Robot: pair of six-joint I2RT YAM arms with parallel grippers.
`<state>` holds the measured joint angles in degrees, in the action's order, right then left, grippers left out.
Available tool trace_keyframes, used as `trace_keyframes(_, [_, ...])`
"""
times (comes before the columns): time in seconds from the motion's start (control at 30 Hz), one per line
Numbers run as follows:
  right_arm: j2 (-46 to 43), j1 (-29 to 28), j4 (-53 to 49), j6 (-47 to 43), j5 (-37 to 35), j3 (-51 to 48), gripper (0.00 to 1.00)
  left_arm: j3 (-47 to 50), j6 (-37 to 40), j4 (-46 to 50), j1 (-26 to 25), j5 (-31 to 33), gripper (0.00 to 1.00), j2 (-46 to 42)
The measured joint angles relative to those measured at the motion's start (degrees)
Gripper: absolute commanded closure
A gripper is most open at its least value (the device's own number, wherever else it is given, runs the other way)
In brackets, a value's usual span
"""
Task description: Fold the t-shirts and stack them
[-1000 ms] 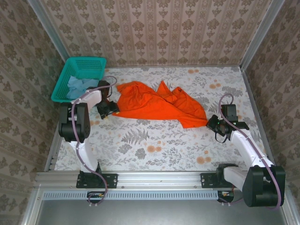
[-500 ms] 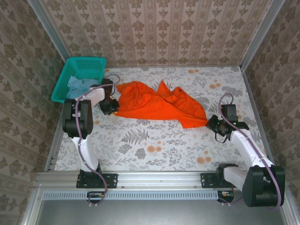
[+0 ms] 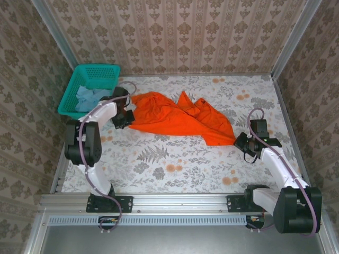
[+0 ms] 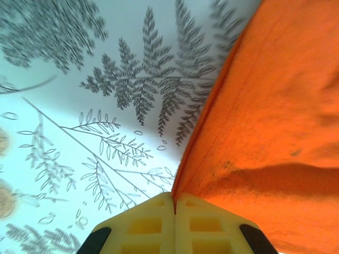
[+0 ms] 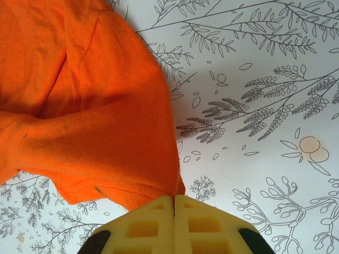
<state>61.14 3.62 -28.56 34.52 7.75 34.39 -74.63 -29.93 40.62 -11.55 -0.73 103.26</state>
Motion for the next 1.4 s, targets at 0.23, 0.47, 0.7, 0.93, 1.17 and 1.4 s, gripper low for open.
trace_keyframes(0.23, [0.2, 0.4, 0.2, -0.1, 0.7, 8.2, 1.00, -4.1, 0.0, 0.1, -0.4, 0.1, 1.00, -6.3])
trace_keyframes(0.47, [-4.7, 0.4, 2.3, 0.2, 1.8, 10.8, 1.00, -3.7, -2.2, -0.2, -2.0, 0.1, 1.00, -12.5])
trace_keyframes(0.7, [2.5, 1.7, 3.6, 0.4, 1.4, 6.1, 1.00, -1.2, -6.4, 2.1, -1.5, -2.4, 1.00, -7.3])
trace_keyframes(0.93, [25.2, 3.3, 1.4, 1.7, 1.3, 32.3, 1.00, -47.6, -4.2, 10.4, -1.6, -8.5, 1.00, 22.9])
trace_keyframes(1.17, [23.6, 3.0, 1.7, 1.2, 1.2, 68.2, 1.00, -73.3, -3.2, 2.7, -0.4, -12.1, 1.00, 17.0])
trace_keyframes(1.4, [1.7, 2.8, 7.1, -1.6, 0.6, 58.6, 1.00, -49.5, 0.5, -12.9, -0.8, -15.4, 1.00, -14.3])
